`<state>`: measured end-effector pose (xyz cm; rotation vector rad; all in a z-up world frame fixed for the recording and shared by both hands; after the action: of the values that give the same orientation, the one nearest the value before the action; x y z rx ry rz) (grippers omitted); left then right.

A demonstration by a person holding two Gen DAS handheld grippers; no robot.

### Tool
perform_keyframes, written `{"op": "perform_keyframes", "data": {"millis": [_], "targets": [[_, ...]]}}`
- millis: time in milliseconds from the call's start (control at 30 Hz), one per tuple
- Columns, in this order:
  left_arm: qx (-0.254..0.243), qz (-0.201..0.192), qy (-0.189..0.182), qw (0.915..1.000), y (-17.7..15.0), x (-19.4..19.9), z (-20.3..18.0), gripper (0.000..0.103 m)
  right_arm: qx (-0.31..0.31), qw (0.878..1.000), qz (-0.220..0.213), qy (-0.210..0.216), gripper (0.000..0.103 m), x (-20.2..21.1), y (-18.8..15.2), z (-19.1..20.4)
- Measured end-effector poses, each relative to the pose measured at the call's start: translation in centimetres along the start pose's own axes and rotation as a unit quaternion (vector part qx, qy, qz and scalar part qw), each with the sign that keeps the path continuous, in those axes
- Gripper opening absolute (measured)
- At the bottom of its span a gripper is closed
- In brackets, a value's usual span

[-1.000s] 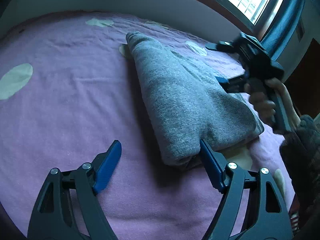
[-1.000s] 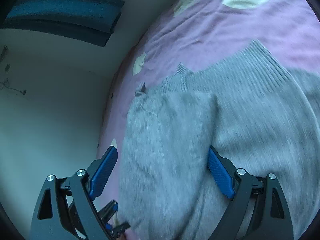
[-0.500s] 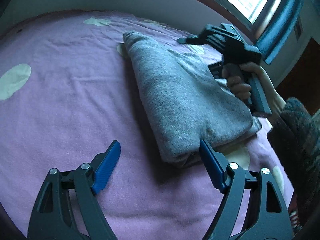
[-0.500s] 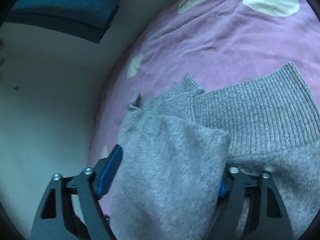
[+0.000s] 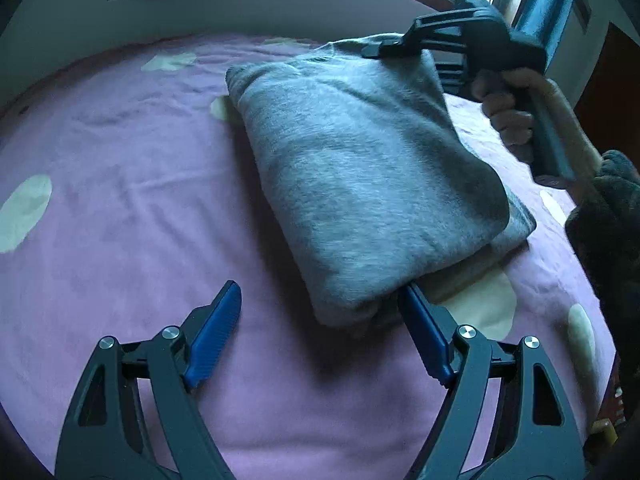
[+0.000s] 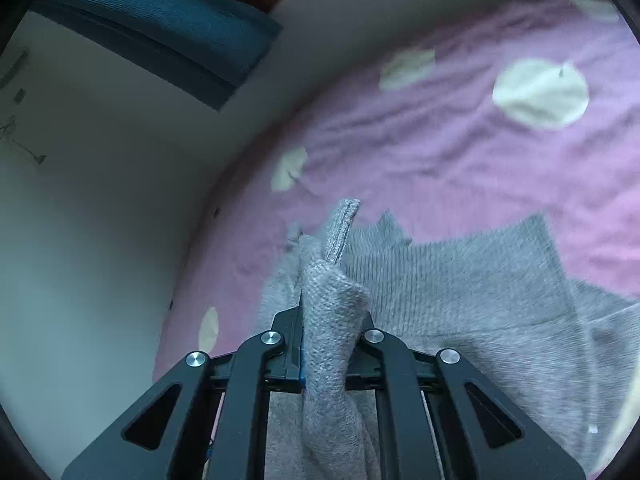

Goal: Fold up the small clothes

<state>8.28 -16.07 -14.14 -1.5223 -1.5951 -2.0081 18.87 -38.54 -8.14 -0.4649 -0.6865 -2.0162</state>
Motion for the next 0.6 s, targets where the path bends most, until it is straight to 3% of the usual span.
{"op": "perform_keyframes", "data": {"millis": [133, 233, 333, 400, 433, 500, 567, 600], "targets": [[-0.015, 0.003, 0.006, 0.9999, 0.7, -1.2, -0.7, 0.08, -0.027, 0.999, -0.019, -0.026, 0.01, 2.1, 1.6, -3.3], [0.003, 0.012, 0.001, 0.9999, 0.9, -2.3, -0.5, 0.08, -0.059, 0.997, -0.007, -0.048, 0.01, 1.6, 1.4, -7.3], [0.004, 0.016, 0.007, 0.9998, 1.1, -2.8, -0.4, 0.08, -0.087, 0.995, 0.01, -0.051, 0.01, 0.4, 0.4, -9.9], [0.005, 0.014, 0.005, 0.9999, 1.1, -2.7, -0.4, 0.081, -0.096, 0.995, 0.008, -0.041, 0.016, 0.5, -0.1, -10.2], [0.007, 0.013, 0.003, 0.9999, 1.1, -2.7, -0.4, 0.081, -0.103, 0.994, 0.006, -0.031, 0.021, 1.0, -0.4, -10.1], [0.009, 0.012, 0.001, 0.9999, 1.1, -2.7, -0.4, 0.08, -0.109, 0.994, -0.003, -0.016, 0.05, 2.7, -1.1, -9.6], [0.011, 0.011, -0.001, 0.9999, 1.2, -2.7, -0.4, 0.081, -0.104, 0.994, -0.017, -0.011, 0.062, 4.9, -2.1, -9.3], [0.012, 0.011, -0.003, 0.9999, 1.2, -2.7, -0.4, 0.081, -0.104, 0.994, -0.018, -0.006, 0.063, 5.6, -2.8, -9.0]]}}
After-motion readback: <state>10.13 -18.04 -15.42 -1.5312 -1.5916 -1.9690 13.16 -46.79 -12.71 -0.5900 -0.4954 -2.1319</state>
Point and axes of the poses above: each gripper's, at about its wrist camera, not at the fingertips, and x roughly against the way its jaws point, z to its left, y to its top, the point moved 10 cm from there along -x, roughly the way its jaws point, and after that the axes turned 9 degrees about -x, right-handed, at the moved point
